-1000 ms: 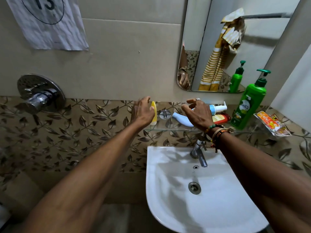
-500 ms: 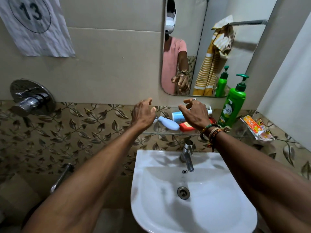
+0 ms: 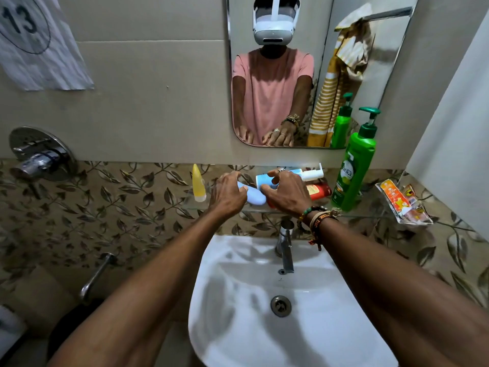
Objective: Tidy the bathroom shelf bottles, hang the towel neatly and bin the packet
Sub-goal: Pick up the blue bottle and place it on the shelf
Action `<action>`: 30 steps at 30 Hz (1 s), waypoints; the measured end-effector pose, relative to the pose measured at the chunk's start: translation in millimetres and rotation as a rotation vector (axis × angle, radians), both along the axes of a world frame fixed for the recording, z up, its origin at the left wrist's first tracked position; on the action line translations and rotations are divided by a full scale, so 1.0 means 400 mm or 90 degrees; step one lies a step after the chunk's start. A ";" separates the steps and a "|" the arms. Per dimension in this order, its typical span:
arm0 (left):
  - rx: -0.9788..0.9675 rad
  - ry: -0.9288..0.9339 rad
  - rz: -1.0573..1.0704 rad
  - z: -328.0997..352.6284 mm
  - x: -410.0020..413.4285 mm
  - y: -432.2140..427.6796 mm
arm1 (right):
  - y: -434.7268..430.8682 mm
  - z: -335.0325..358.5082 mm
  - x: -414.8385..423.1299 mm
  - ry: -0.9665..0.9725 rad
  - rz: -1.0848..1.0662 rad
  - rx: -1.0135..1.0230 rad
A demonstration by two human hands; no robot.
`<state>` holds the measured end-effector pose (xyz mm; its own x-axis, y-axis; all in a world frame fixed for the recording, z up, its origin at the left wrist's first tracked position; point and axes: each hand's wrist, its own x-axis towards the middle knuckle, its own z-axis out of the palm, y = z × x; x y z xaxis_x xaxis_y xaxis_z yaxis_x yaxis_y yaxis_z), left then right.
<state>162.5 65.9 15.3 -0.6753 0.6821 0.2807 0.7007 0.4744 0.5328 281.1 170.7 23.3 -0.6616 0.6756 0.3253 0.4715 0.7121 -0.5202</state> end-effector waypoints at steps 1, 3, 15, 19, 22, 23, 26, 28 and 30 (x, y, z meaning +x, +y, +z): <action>-0.011 0.002 0.001 -0.002 -0.004 0.004 | 0.000 -0.003 -0.002 -0.008 0.006 0.002; -0.044 0.014 -0.006 -0.003 -0.014 0.011 | 0.003 -0.006 -0.007 -0.021 0.011 0.012; -0.178 0.083 -0.109 -0.014 -0.075 0.064 | 0.019 -0.031 -0.058 -0.202 0.014 0.179; -0.190 0.094 -0.133 -0.029 -0.088 0.076 | 0.024 -0.036 -0.070 -0.238 0.015 0.222; -0.193 0.105 -0.157 -0.037 -0.100 0.080 | 0.026 -0.042 -0.073 -0.254 0.016 0.235; -0.195 0.108 -0.163 -0.040 -0.103 0.083 | 0.028 -0.044 -0.074 -0.261 0.019 0.237; -0.201 0.113 -0.172 -0.048 -0.111 0.086 | 0.029 -0.051 -0.079 -0.280 0.022 0.234; -0.205 0.119 -0.181 -0.053 -0.117 0.089 | 0.029 -0.054 -0.083 -0.279 0.019 0.227; -0.204 0.119 -0.180 -0.057 -0.120 0.090 | 0.030 -0.056 -0.085 -0.273 0.018 0.221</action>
